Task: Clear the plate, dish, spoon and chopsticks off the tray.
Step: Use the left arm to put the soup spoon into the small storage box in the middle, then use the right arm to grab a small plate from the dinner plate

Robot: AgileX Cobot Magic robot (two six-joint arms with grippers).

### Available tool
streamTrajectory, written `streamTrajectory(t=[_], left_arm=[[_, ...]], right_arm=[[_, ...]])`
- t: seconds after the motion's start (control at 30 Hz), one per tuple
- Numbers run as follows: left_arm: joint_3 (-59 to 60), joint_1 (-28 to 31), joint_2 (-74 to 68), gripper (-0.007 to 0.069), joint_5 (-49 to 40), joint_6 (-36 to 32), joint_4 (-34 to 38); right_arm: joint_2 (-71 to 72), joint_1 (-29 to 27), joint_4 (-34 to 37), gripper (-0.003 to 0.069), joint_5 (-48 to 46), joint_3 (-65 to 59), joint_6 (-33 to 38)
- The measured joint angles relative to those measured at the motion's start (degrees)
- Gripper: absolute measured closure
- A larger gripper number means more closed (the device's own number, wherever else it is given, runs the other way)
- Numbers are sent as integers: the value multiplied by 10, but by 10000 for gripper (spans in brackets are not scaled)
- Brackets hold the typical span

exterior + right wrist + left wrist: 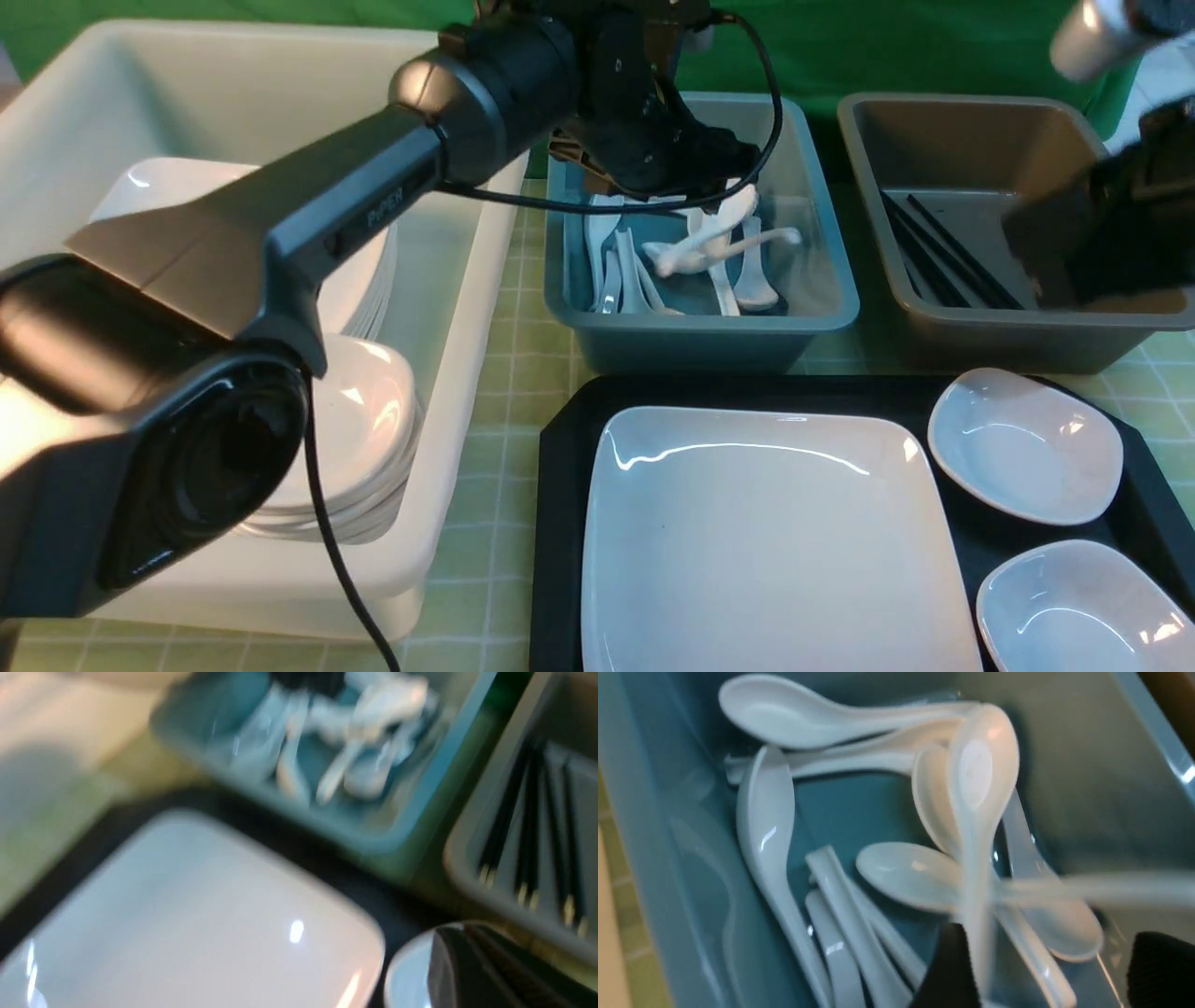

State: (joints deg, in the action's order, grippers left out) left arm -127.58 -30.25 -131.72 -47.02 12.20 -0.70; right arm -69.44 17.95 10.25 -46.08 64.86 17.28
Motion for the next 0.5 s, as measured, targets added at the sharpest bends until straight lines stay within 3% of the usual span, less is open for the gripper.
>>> streamTrajectory(t=[0.1,0.2,0.3,0.37,0.5], left_arm=[[0,0,35,220,-72,-14,0],[-1,-3,88,479,-144,-63,0],[0,-8,132,606,-197,-106,2],[7,-9,150,624,-209,-111,7],[86,-11,222,639,-219,-136,29]], right_arm=[[2,1,-8,664,-124,-12,-1],[9,24,-25,646,-193,-68,5],[11,62,-51,579,-180,-140,-8],[11,76,-64,529,-166,-172,-23],[11,98,-102,287,-75,-269,-76]])
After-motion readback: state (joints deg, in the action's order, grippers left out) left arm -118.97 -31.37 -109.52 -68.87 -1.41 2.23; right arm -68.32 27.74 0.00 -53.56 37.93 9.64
